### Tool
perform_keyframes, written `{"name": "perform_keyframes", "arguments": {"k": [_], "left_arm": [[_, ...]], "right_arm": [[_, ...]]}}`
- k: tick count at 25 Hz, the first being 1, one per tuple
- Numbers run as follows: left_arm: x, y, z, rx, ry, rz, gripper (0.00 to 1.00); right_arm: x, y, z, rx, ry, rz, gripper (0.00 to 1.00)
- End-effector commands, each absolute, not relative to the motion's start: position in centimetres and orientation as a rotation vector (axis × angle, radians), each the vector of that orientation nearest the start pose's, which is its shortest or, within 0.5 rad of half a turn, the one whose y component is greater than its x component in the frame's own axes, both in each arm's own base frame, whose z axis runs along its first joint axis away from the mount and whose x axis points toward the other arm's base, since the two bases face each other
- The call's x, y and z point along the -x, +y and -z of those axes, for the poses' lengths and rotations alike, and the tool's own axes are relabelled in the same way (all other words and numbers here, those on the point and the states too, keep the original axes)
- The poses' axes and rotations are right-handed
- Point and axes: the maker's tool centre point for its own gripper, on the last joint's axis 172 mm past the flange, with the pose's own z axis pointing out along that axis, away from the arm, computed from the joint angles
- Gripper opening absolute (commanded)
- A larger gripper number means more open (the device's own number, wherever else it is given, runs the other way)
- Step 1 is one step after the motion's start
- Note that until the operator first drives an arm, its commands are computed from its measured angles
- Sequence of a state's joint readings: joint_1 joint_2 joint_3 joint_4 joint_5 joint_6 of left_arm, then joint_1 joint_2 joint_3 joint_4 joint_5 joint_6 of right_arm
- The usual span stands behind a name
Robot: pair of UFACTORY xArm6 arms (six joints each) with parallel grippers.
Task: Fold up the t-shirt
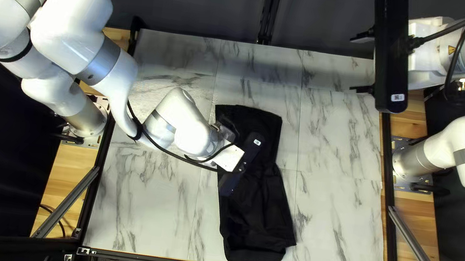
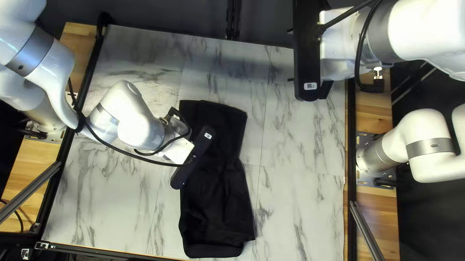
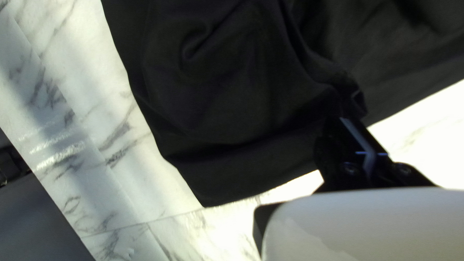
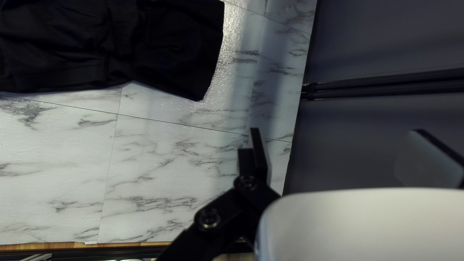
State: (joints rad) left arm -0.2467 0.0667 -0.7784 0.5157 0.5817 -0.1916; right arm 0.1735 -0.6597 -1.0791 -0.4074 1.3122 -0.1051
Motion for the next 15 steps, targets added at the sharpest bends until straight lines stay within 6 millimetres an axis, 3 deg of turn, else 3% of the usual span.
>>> {"name": "perform_keyframes", "arguments": {"k": [1,7,8,9,15], "left_arm": [[-46.1,-7.8,-8.6,2.777,0.654,0.266,0.00],[-45.0,-7.9,-7.6,2.787,0.636,0.246,0.00],[-44.9,-7.9,-7.5,2.788,0.637,0.243,0.62],[-44.7,-8.0,-7.5,2.794,0.638,0.238,0.97],[-43.9,-7.9,-8.6,2.799,0.624,0.237,1.00]], "right_arm": [[-38.1,-3.0,-46.4,3.411,-0.512,0.771,1.00],[-38.1,-3.0,-46.4,3.411,-0.512,0.771,1.00],[-38.1,-3.0,-46.4,3.411,-0.512,0.771,1.00],[-38.1,-3.0,-46.4,3.411,-0.512,0.771,1.00],[-38.1,-3.0,-46.4,3.411,-0.512,0.771,1.00]]}}
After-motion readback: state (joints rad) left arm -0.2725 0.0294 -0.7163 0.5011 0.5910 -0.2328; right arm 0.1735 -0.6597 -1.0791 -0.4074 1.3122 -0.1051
